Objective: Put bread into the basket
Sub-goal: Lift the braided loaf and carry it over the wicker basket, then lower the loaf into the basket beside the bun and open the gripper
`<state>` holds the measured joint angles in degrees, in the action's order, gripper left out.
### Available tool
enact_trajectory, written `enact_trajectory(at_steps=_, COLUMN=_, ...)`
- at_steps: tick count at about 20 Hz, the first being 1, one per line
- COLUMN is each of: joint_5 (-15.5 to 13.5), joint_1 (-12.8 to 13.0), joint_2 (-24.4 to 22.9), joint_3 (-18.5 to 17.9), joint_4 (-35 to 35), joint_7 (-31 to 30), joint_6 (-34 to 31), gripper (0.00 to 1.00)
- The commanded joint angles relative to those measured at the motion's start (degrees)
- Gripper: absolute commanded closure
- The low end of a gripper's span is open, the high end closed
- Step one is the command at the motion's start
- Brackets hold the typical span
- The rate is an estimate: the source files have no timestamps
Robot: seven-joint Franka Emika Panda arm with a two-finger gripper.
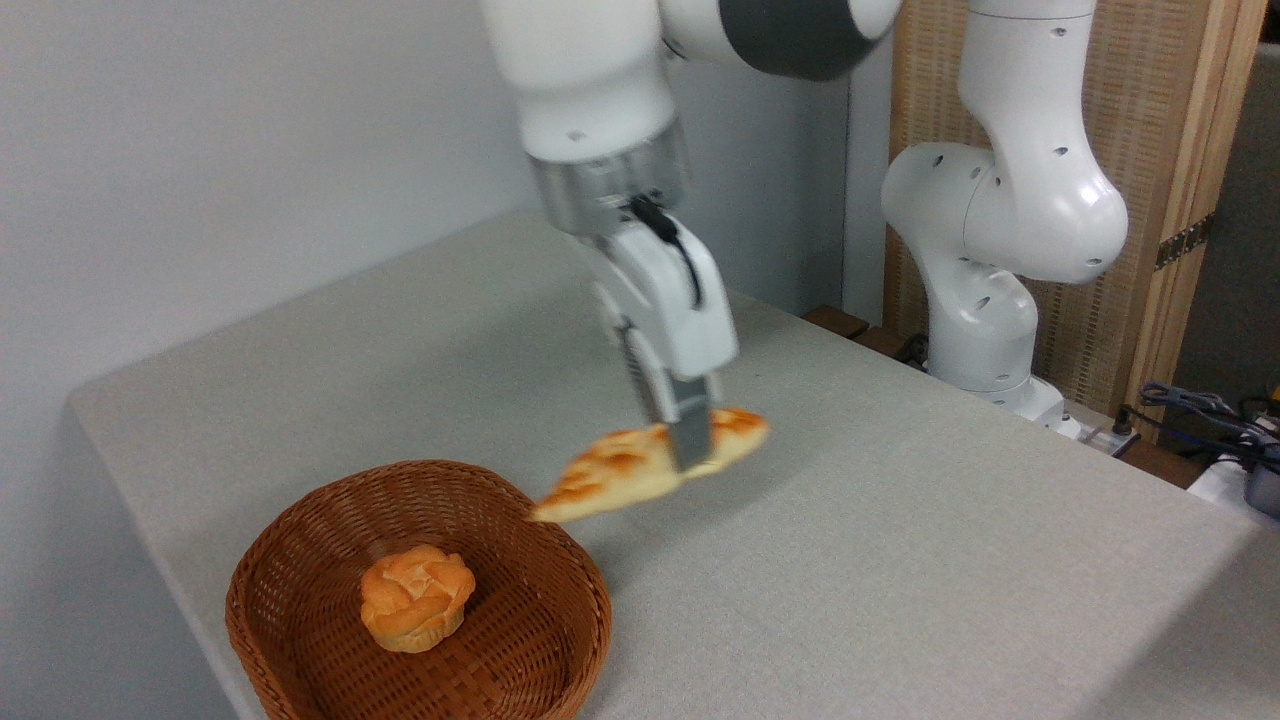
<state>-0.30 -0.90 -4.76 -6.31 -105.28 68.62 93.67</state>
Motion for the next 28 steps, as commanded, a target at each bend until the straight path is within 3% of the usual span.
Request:
enact_trajectory(at_steps=1, joint_5=-5.7, joint_1=0.2, joint_2=10.1, joint_3=-0.4, joint_4=15.2, joint_7=0.4, joint_6=-2.1, gripper=0.66)
enact_trajectory(at_steps=3, joint_5=-5.8, joint_1=0.2, joint_2=12.5, joint_3=-0.2, joint_4=18.0, joint_7=0.3, joint_6=-0.6, gripper=0.57)
enact_trajectory(at_steps=6, joint_5=-6.0, joint_1=0.3, joint_2=13.6, joint_3=1.7, joint_4=17.6, joint_7=0.1, joint_6=8.6, gripper=0.47)
enact_trajectory(at_steps=7, joint_5=-6.0, joint_1=0.3, joint_2=14.3, joint_3=1.9, joint_4=17.6, joint_7=0.1, joint_6=9.5, gripper=0.27)
enact_trajectory(at_steps=8, joint_5=-5.9, joint_1=0.3, joint_2=14.8, joint_3=1.9, joint_4=17.5, joint_7=0.2, joint_6=9.6, gripper=0.02)
enact_trajectory(at_steps=18, joint_5=-5.8, joint_1=0.2, joint_2=15.9, joint_3=2.7, joint_4=16.9, joint_7=0.1, joint_6=11.8, gripper=0.0)
enact_trajectory(at_steps=22, joint_5=-5.9, joint_1=0.0, joint_2=14.0, joint_3=2.4, joint_4=16.9, joint_7=-0.3, joint_6=11.0, gripper=0.0)
enact_trajectory(at_steps=28, joint_5=-5.9, joint_1=-0.4, joint_2=7.2, joint_3=2.3, joint_4=16.9, joint_7=-14.1, joint_6=1.7, gripper=0.0)
